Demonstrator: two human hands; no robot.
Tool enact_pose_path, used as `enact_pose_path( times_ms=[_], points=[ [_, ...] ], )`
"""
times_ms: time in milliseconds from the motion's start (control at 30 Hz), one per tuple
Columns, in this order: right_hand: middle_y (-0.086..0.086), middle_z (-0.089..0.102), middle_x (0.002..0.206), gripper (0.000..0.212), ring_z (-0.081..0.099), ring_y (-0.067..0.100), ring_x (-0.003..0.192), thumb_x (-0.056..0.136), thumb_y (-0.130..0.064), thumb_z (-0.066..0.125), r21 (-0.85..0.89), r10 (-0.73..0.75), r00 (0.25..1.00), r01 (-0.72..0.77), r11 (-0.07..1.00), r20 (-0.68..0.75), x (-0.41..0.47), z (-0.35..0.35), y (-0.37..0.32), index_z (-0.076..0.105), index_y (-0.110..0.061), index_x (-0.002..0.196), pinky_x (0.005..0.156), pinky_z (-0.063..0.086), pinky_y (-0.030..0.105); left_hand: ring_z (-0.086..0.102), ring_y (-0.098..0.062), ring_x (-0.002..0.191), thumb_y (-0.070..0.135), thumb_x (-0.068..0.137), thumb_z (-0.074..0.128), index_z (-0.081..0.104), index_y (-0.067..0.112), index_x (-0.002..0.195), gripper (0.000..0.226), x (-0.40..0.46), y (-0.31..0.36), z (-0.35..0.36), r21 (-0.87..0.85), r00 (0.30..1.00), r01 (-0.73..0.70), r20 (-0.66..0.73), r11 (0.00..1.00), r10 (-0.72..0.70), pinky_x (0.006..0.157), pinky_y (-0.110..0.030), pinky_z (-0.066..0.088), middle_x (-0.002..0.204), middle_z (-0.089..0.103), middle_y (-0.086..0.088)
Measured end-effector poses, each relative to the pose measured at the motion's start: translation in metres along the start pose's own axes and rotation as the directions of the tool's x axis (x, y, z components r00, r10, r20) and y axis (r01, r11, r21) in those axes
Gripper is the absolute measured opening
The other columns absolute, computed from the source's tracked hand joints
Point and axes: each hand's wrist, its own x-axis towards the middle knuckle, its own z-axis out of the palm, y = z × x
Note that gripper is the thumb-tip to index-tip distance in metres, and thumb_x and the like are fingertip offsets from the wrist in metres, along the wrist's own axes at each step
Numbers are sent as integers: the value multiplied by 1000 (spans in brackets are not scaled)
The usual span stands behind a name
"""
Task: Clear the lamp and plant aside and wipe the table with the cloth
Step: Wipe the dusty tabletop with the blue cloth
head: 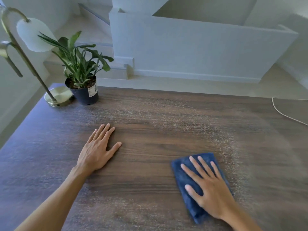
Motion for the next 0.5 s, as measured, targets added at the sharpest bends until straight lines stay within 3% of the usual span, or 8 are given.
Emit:
enact_pose_path(
  times_ms=[100,200,333,400,500],
  points=[
    [-13,-3,167,69,-5,16,155,91,-74,-3,0,260,965,-260,966,17,60,-7,33,3,-51,155,124,-1,48,-5,-9,151,71,92,19,19,22,156,81,0,2,3,25,1000,-3,-10,1000,3,124,-35,2,164,9,2],
    [-7,-4,168,65,-8,20,155,95,-66,8,24,348,937,-348,937,9,148,-10,17,2,-46,157,122,-2,56,-3,-13,152,70,91,20,22,19,155,81,1,0,5,37,1000,-12,-2,999,12,125,-37,4,164,10,-2],
    [-2,8,168,62,1,26,155,98,-60,25,101,216,975,-210,972,-45,208,-3,-69,18,-43,157,121,1,60,0,-13,152,67,89,20,25,21,154,80,17,2,7,-15,1000,5,2,1000,-5,124,-35,2,164,12,-2],
    [-2,20,166,61,11,26,155,96,-59,33,108,47,992,-35,994,-115,176,5,-122,30,-42,154,120,10,60,4,-14,152,66,88,18,27,19,154,80,28,3,7,-47,1000,6,-5,999,-6,124,-33,2,164,16,-3],
    [-9,16,167,65,11,20,155,93,-60,43,101,-185,979,193,976,-88,68,14,-143,25,-47,155,120,7,53,5,-13,152,64,89,14,27,19,154,80,43,0,6,-57,999,-47,22,997,49,123,-30,1,164,18,-3]
  ],
)
